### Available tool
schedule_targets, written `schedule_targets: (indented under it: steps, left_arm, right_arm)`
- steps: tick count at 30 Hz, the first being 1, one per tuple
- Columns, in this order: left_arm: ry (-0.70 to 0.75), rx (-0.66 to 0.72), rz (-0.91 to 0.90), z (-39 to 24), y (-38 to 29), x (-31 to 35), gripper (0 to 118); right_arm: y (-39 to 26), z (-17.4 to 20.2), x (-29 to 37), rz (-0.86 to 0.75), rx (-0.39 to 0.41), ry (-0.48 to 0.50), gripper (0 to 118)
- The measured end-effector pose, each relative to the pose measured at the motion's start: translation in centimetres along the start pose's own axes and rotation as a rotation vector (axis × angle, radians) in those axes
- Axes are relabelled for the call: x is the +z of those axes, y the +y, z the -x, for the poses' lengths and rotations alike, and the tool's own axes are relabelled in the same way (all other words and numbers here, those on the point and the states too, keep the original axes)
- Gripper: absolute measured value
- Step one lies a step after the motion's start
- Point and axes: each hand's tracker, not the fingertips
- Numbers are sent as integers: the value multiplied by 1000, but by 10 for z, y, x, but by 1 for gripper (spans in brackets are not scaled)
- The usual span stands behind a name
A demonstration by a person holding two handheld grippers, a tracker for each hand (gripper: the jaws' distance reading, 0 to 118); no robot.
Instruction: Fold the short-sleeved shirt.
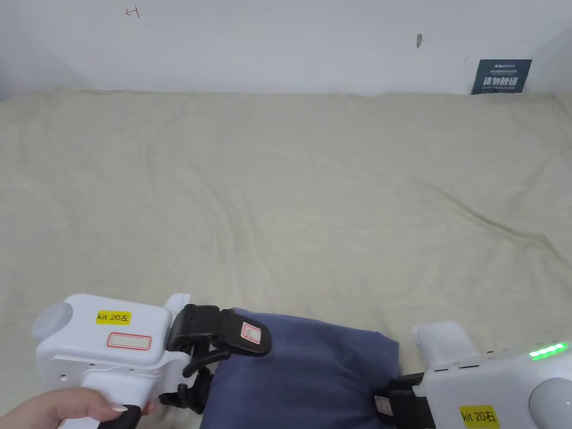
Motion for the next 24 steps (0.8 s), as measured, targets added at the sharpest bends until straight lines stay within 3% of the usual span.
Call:
schedule_targets:
  steps: [3, 5, 7, 8, 9, 10, 11, 13, 21, 24]
  left_arm:
    - [0, -29, 57, -8, 7, -14, 118]
    - [73, -63, 49, -9, 9, -9, 118]
    - [141, -87, 12, -12, 7, 0, 107]
    - [199, -103, -10, -14, 6, 4, 85]
    - [301, -135, -52, -31, -10, -7, 26]
    - [391, -166, -85, -29, -13, -8, 22]
    - [337, -121, -55, -28, -18, -13, 22]
    - [301, -97, -74, -24, -12, -4, 22]
    - [394, -207, -123, -65, -27, 25, 22]
    - [526, -267, -150, -86, -32, 77, 22]
  right_arm:
    - [-1, -2, 1, -5, -12, 9, 0]
    - [-3, -6, 3, -18, -33, 28, 0]
    - [-7, -10, 6, -36, -81, 56, 0]
    - [-9, -12, 8, -42, -104, 69, 0]
    - [-11, -14, 9, -42, -115, 72, 0]
    - [-12, -15, 10, -49, -129, 93, 0]
    - [-13, -15, 11, -58, -144, 138, 0]
    - [-14, -12, 12, -55, -132, 103, 0]
    - [-13, 0, 31, -130, -87, 90, 0]
    - [-10, 11, 36, -153, -53, 76, 0]
